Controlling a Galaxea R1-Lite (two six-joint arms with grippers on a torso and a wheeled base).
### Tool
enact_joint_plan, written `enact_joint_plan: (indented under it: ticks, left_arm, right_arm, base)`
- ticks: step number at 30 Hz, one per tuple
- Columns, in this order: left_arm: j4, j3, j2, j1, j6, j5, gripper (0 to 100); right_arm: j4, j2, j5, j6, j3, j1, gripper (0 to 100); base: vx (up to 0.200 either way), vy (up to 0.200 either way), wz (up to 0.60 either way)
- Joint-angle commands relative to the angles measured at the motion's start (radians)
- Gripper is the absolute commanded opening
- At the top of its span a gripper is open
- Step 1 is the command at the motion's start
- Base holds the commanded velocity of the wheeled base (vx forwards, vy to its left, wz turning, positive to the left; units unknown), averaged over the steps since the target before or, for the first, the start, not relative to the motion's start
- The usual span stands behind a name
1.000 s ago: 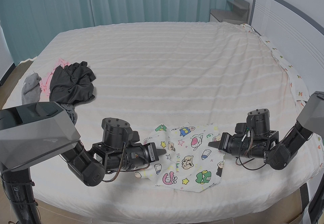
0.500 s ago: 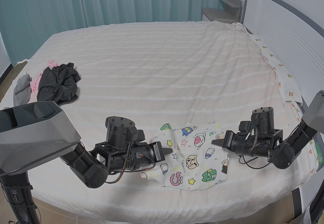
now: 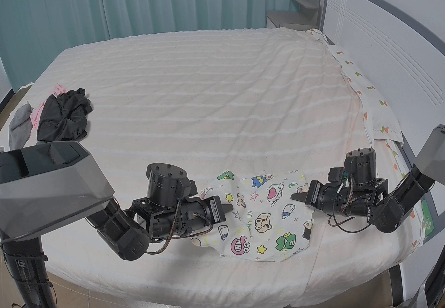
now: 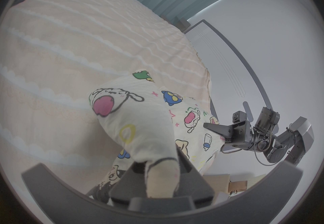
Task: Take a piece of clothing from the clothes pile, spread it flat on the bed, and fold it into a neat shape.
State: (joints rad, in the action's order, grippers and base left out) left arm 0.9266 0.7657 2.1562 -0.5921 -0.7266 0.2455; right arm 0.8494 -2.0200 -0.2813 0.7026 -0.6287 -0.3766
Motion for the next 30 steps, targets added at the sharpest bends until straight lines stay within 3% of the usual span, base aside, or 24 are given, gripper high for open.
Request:
enact_joint_plan:
  ticks: [1, 20, 21, 23, 24, 30]
  left_arm:
    - [0.0, -0.009, 0.016, 0.002, -0.001, -0.002, 0]
    - [0.008, -0.037, 0.036, 0.014, 0.004, -0.034, 0]
    - [0.008, -0.037, 0.037, 0.015, 0.004, -0.038, 100]
    - [0.008, -0.039, 0.037, 0.017, 0.004, -0.04, 100]
    - [0.008, -0.039, 0.037, 0.017, 0.004, -0.042, 100]
    - [0.008, -0.057, 0.027, 0.031, 0.007, -0.043, 100]
  right_arm:
    - [0.0, -0.014, 0.001, -0.002, 0.003, -0.002, 0]
    - [0.01, -0.071, 0.004, -0.009, 0.014, -0.005, 0]
    - [0.01, -0.074, 0.004, -0.011, 0.014, -0.007, 0]
    - [0.01, -0.078, 0.007, -0.014, 0.014, -0.007, 0]
    - [0.008, -0.078, 0.007, -0.012, 0.014, -0.007, 100]
    - [0.011, -0.065, 0.011, -0.012, 0.032, 0.018, 100]
  base:
    - [0.0, 0.0, 0.0]
    - [0.0, 0.0, 0.0]
    - [0.0, 0.0, 0.0]
    - [0.0, 0.0, 0.0]
    - [0.0, 0.0, 0.0]
    - [0.0, 0.0, 0.0]
